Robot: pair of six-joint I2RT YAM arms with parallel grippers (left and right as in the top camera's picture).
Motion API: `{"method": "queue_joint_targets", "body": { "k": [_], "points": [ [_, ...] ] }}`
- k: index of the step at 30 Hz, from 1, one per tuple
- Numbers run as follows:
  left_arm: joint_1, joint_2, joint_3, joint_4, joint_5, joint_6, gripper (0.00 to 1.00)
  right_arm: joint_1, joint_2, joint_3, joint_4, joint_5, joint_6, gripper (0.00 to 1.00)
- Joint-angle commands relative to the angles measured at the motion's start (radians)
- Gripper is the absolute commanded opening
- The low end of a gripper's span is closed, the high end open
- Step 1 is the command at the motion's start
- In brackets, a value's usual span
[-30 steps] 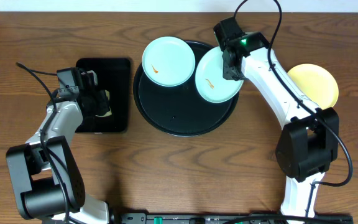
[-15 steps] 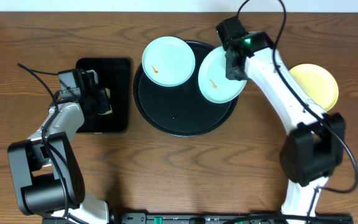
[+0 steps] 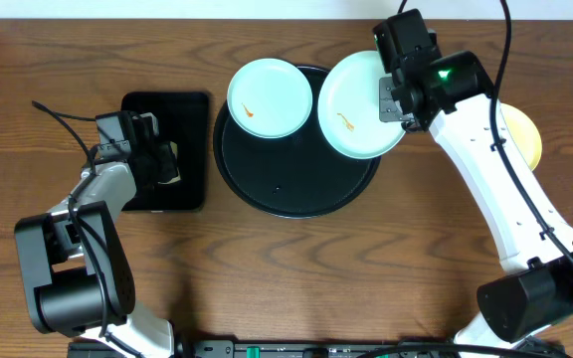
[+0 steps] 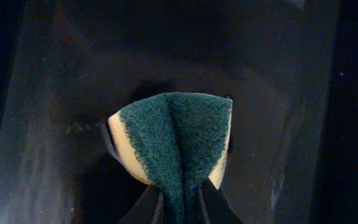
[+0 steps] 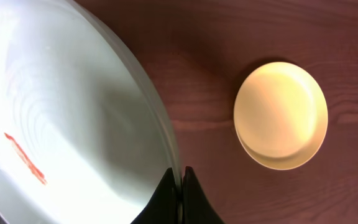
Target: Clean dirty plates on tray and stack at the side
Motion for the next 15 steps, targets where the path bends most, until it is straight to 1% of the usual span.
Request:
{"method": "queue_joint_targets", "body": {
  "k": [1, 4, 7, 9, 15],
  "points": [
    [-0.003, -0.029, 0.007, -0.013, 0.053, 0.011, 0.14, -0.006, 0.005, 0.003, -0.004, 0.002, -0.02, 0.01],
    [-0.004, -0.09, 0.007, -0.036, 0.082, 0.006, 0.14, -0.005, 0.005, 0.003, 0.0, 0.004, 0.002, 0.01],
    [-0.004, -0.103, 0.006, -0.044, 0.026, 0.006, 0.13, -0.005, 0.005, 0.003, 0.008, 0.003, 0.002, 0.01],
    [-0.004, -0.084, 0.003, -0.043, -0.003, 0.006, 0.13, -0.005, 0.005, 0.003, 0.008, 0.003, 0.001, 0.01],
    [-0.004, 0.015, 0.003, -0.019, -0.004, 0.006, 0.13, -0.005, 0.005, 0.003, 0.0, 0.005, 0.001, 0.01]
  ]
}}
